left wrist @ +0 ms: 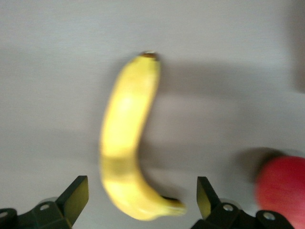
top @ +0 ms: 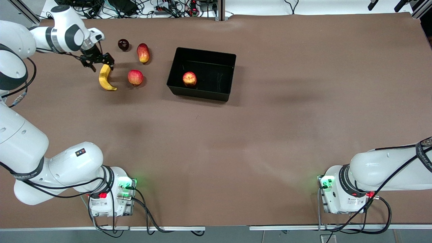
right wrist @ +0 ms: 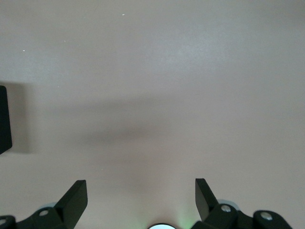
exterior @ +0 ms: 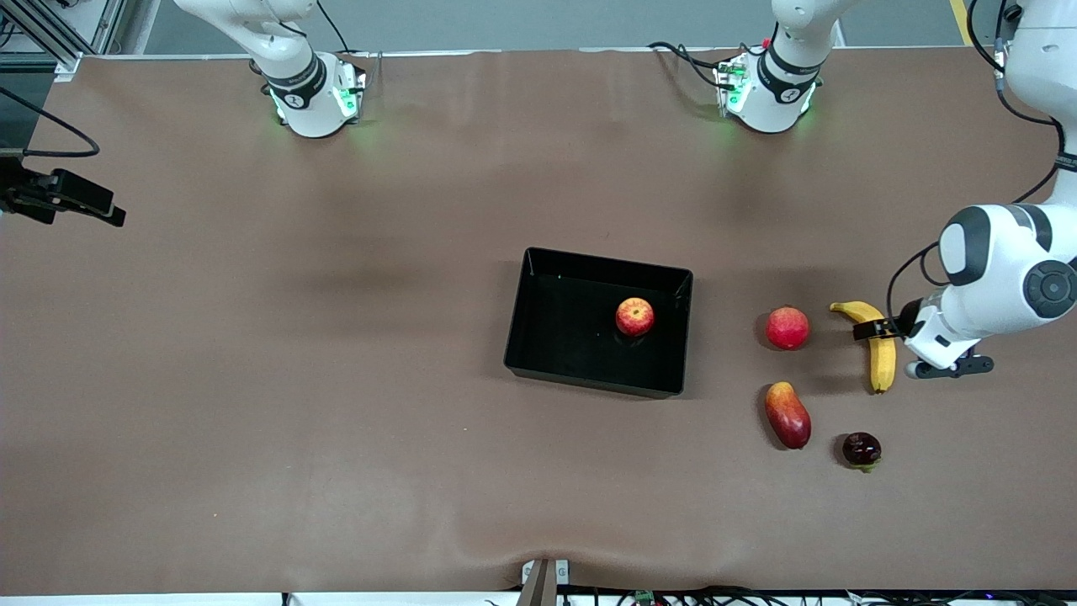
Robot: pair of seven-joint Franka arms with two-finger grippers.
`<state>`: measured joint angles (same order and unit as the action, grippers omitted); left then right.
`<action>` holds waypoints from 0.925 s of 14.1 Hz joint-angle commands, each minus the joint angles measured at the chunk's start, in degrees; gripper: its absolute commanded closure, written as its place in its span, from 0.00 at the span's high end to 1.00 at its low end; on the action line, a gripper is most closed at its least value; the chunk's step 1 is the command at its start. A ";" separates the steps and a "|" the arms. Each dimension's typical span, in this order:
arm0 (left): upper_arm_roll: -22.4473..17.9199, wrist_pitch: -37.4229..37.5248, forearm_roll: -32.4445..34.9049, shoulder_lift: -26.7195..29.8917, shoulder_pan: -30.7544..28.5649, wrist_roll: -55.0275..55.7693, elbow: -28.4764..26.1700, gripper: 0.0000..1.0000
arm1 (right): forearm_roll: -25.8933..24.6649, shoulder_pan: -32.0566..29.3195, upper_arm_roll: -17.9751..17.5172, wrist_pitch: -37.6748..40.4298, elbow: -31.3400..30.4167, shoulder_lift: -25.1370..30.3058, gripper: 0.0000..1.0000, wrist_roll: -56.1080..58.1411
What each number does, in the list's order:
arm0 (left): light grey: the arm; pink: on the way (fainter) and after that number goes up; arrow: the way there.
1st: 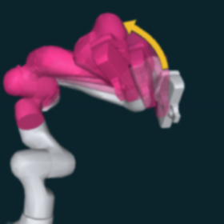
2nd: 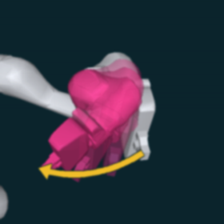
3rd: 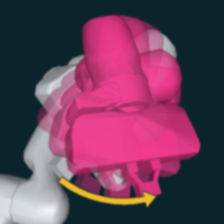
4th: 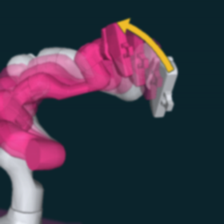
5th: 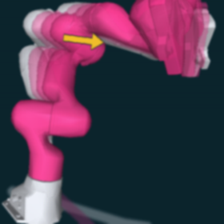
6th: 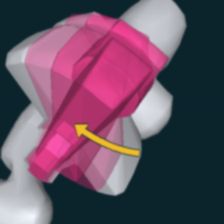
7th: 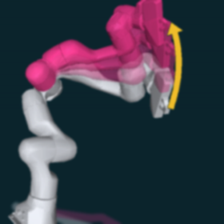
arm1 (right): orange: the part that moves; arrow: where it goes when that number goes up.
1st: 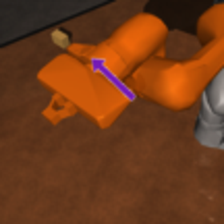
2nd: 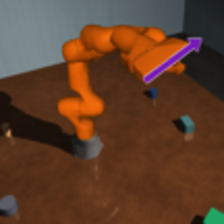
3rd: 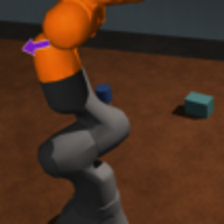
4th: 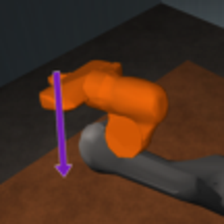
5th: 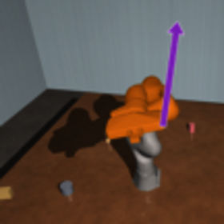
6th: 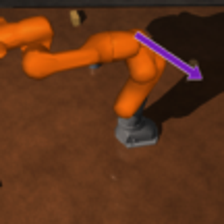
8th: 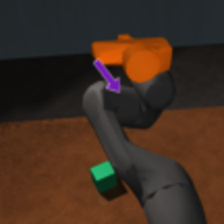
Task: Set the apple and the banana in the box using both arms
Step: 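Lower and close the left gripper on the banana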
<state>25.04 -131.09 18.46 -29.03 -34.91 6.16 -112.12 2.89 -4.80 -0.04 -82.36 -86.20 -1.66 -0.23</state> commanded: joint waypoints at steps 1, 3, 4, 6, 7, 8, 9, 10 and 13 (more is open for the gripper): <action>0.71 -4.69 6.04 -3.66 -3.49 -0.45 -0.47 0.95 | -0.43 -0.74 -0.66 0.35 -0.46 0.52 1.00 -0.21; 0.71 -4.87 7.29 -4.02 -3.67 -0.36 -0.55 0.80 | -0.52 -0.56 -0.66 -0.08 0.07 0.52 1.00 -0.12; 0.80 -4.79 7.29 -4.02 -3.67 -0.10 -0.73 0.77 | -0.52 -0.73 -0.66 -0.17 0.16 0.52 1.00 -0.04; 0.88 -4.87 7.21 -4.11 -3.67 0.25 -0.64 0.73 | -0.60 -0.91 -0.66 -0.17 0.25 0.52 1.00 0.31; 0.88 -4.79 7.20 -4.80 -3.67 0.25 -0.64 0.62 | -0.87 -0.82 -0.66 -0.09 0.25 0.52 1.00 0.31; 0.88 -4.79 7.20 -4.90 -3.67 0.25 -0.64 0.38 | -0.87 -0.82 -0.66 -0.09 0.25 0.52 1.00 -0.03; 0.88 -4.70 7.20 -4.55 -3.67 -0.01 -0.73 0.10 | -0.96 -0.82 -0.58 -0.17 0.25 0.52 1.00 -0.12; 1.06 -4.18 7.20 -3.76 -3.67 -0.53 -0.82 0.00 | -1.04 -0.91 -0.58 -0.35 0.25 0.52 1.00 -0.12; 4.30 -0.15 6.33 1.50 -3.76 -1.77 -1.35 0.00 | -1.66 -2.31 -0.58 -0.17 0.16 0.34 1.00 0.49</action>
<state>26.77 -135.04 24.64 -32.81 -38.40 5.11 -112.30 1.89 -5.05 -0.01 -82.70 -86.12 -1.67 -0.22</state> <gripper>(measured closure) 0.621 0.000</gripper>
